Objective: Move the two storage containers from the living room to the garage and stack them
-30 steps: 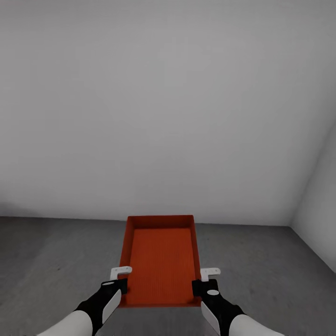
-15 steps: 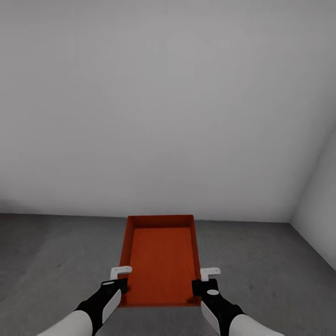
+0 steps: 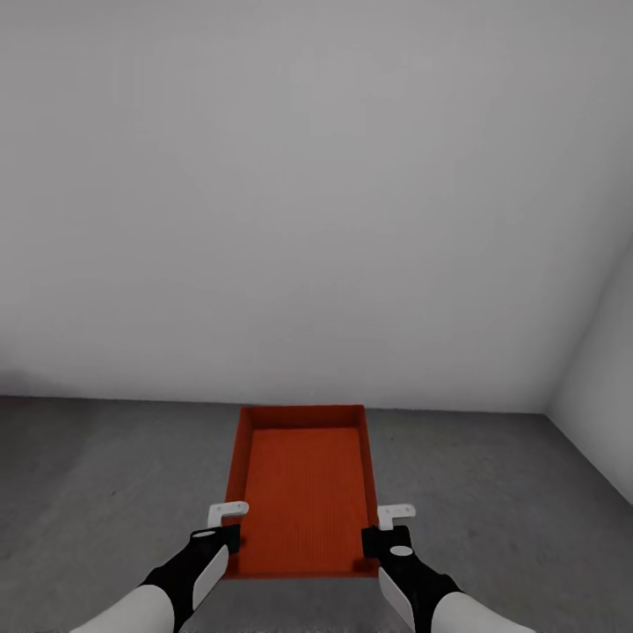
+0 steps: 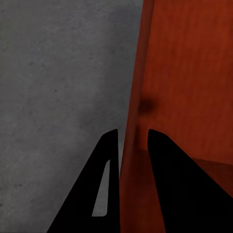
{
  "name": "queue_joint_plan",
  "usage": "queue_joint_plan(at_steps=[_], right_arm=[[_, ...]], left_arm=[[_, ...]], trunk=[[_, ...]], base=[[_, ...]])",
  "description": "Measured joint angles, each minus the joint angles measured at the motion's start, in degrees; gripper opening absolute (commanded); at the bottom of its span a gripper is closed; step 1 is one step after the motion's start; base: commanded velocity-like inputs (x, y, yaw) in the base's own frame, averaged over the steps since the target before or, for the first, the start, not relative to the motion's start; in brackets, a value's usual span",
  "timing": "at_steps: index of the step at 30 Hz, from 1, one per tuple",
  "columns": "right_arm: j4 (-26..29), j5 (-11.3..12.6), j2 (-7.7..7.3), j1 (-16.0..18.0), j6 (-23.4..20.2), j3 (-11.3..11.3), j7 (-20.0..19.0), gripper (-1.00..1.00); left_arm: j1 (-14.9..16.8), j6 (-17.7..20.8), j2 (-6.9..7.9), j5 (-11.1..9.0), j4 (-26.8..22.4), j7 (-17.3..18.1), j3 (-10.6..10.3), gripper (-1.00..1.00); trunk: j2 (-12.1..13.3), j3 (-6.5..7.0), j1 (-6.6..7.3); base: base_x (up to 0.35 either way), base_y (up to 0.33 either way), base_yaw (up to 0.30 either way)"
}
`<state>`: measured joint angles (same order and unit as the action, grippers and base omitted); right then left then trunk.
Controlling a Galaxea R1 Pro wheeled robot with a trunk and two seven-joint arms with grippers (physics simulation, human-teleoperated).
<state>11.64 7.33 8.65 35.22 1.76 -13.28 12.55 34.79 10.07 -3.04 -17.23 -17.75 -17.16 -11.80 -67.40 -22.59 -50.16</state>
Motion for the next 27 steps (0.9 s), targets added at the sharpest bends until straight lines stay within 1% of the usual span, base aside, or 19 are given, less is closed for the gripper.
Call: queue_joint_plan(at_steps=[27], right_arm=[[0.1, 0.0, 0.0, 0.0, 0.0, 0.0, 0.0, -1.0]], left_arm=[[0.0, 0.0, 0.0, 0.0, 0.0, 0.0, 0.0, -1.0]], trunk=[[0.0, -2.43, 0.0]], base=[[0.0, 0.0, 0.0]])
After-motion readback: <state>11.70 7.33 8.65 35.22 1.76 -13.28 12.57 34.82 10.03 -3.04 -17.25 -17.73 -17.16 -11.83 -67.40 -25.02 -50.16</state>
